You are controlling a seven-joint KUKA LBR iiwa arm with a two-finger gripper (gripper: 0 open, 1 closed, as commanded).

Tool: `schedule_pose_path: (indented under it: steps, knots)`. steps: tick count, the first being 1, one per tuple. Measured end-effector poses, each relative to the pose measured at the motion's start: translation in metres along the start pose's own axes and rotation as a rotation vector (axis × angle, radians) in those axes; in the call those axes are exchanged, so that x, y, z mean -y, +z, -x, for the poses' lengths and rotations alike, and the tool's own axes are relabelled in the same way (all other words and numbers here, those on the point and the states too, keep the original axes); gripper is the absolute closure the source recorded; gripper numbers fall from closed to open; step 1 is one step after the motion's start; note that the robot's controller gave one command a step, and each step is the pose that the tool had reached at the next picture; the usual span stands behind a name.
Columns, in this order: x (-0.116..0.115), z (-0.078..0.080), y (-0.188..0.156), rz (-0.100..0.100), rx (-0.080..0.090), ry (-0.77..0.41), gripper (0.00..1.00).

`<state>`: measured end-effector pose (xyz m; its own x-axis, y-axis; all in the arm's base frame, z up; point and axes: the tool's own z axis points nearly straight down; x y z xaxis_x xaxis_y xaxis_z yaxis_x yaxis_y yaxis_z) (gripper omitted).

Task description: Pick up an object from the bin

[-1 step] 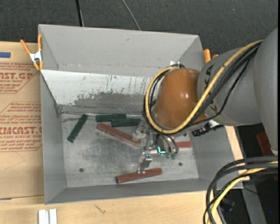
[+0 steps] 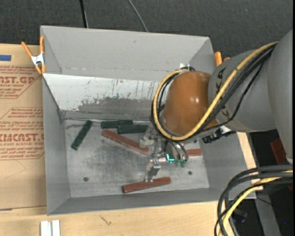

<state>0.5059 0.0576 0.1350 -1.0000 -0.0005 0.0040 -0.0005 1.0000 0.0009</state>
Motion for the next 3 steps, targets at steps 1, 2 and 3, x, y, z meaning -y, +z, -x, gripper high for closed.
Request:
schedule_pose_path:
  steps: [1, 2, 3]
  knots:
    - [-0.018, -0.028, 0.058, -0.008, -0.020, -0.264, 1.00]
    - [-0.018, -0.029, 0.058, -0.008, -0.021, -0.264, 1.00]
    - [-0.019, -0.019, -0.062, -0.001, 0.005, -0.273, 1.00]
